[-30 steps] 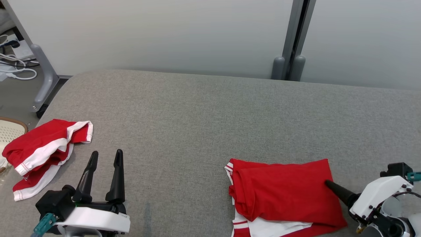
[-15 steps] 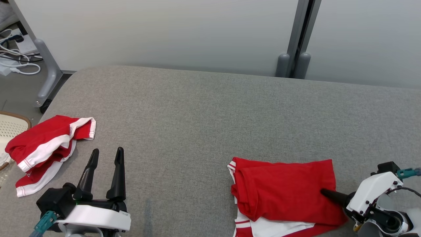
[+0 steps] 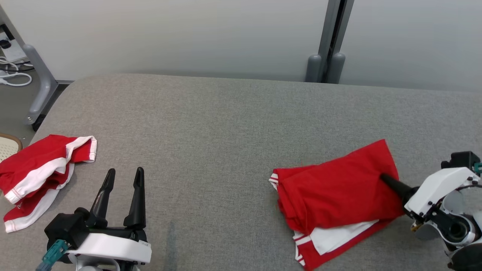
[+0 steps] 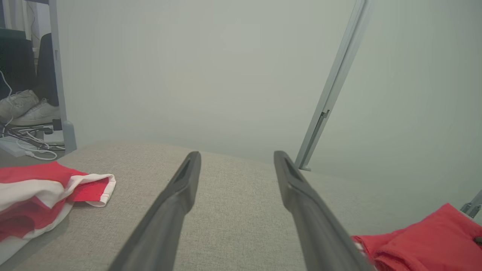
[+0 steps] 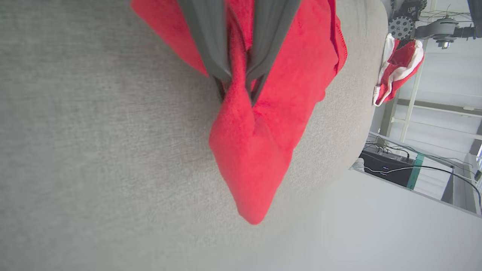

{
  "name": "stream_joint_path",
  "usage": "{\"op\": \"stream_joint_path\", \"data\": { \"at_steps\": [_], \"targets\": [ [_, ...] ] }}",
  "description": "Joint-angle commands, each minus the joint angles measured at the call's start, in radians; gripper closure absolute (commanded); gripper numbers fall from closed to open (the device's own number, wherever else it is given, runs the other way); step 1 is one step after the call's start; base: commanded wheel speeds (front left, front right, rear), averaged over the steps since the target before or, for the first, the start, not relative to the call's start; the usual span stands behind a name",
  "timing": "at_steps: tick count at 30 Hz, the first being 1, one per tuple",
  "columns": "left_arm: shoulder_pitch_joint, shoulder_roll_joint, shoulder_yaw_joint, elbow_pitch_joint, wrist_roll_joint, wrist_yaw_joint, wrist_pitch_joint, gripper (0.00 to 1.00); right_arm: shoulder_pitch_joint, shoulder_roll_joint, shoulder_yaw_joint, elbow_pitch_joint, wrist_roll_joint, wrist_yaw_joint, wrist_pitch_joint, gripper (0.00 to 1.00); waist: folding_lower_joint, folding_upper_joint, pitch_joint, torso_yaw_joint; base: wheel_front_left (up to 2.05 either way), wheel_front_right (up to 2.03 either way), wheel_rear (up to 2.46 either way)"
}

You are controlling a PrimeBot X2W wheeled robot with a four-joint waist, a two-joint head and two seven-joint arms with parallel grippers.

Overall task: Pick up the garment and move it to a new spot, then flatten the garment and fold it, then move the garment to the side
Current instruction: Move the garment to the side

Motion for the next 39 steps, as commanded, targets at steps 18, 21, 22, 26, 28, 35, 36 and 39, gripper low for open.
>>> {"op": "stream_joint_path", "data": {
  "at_steps": [18, 21, 22, 26, 28, 35, 36, 39],
  "targets": [
    [-0.170, -0.005, -0.002, -0.109, 0.088, -0.001, -0.002, 0.00, -0.355, -0.155, 0.003, 0.058, -0.015, 0.001, -0.142, 1.00, 0.0000, 0.0000, 0.276, -0.103, 0.00, 0.00, 0.00],
    [-0.202, -0.003, -0.007, -0.121, 0.096, -0.001, -0.002, 0.00, -0.418, -0.182, 0.001, 0.083, -0.026, 0.001, -0.168, 1.00, 0.0000, 0.0000, 0.327, -0.111, 0.00, 0.00, 0.00],
    [-0.212, -0.001, -0.009, -0.121, 0.097, -0.001, -0.002, 0.00, -0.438, -0.190, -0.002, 0.097, -0.033, 0.001, -0.183, 1.00, 0.0000, 0.0000, 0.339, -0.114, 0.00, 0.00, 0.00],
    [-0.242, 0.009, -0.018, -0.125, 0.099, -0.001, -0.002, 0.00, -0.513, -0.216, -0.010, 0.160, -0.056, 0.001, -0.237, 1.00, 0.0000, 0.0000, 0.391, -0.121, 0.00, 0.00, 0.00],
    [-0.255, 0.016, -0.019, -0.129, 0.098, -0.001, -0.002, 0.00, -0.548, -0.231, -0.019, 0.190, -0.061, 0.001, -0.269, 1.00, 0.0000, 0.0000, 0.413, -0.122, 0.00, 0.00, 0.00],
    [-0.279, 0.033, -0.018, -0.138, 0.098, -0.001, -0.002, 0.00, -0.647, -0.278, -0.002, 0.298, -0.103, 0.001, -0.326, 1.00, 0.0000, 0.0000, 0.476, -0.122, 0.00, 0.00, 0.00],
    [-0.282, 0.033, -0.017, -0.138, 0.097, -0.001, -0.002, 0.00, -0.660, -0.276, 0.011, 0.300, -0.116, 0.002, -0.332, 1.00, 0.0000, 0.0000, 0.481, -0.122, 0.00, 0.00, 0.00],
    [-0.290, 0.034, -0.016, -0.137, 0.095, -0.001, -0.002, 0.00, -0.686, -0.279, 0.021, 0.335, -0.126, 0.001, -0.364, 1.00, 0.0000, 0.0000, 0.488, -0.122, 0.00, 0.00, 0.00]
  ]
}}
